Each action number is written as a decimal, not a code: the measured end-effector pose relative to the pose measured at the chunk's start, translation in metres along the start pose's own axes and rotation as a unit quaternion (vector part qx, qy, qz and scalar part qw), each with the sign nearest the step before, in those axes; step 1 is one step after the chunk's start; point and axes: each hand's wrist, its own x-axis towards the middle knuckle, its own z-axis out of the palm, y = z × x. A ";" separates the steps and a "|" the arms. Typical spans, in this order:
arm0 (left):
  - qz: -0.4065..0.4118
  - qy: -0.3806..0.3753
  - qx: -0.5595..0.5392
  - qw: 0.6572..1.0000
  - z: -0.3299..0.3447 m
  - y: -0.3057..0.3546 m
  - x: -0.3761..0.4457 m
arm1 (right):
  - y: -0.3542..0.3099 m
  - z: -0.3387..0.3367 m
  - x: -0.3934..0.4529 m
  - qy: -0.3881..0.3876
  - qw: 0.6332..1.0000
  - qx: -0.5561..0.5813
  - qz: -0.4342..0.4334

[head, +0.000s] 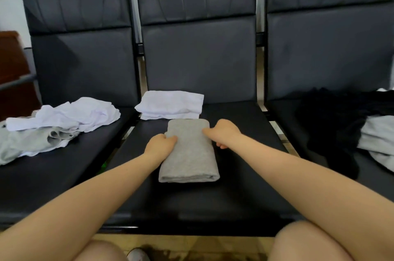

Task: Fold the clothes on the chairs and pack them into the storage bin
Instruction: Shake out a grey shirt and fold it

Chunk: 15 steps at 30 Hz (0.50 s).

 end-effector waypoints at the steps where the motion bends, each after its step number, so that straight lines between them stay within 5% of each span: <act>1: 0.001 0.007 0.015 1.000 0.002 0.001 0.000 | 0.005 0.000 -0.002 -0.022 1.000 -0.012 0.019; 9: 0.032 0.007 0.077 0.996 -0.001 -0.003 0.002 | 0.006 0.009 -0.012 -0.149 0.964 0.222 0.005; 15: 0.039 -0.073 -0.046 0.995 -0.009 0.002 -0.011 | 0.002 -0.016 -0.012 -0.046 0.940 0.338 -0.012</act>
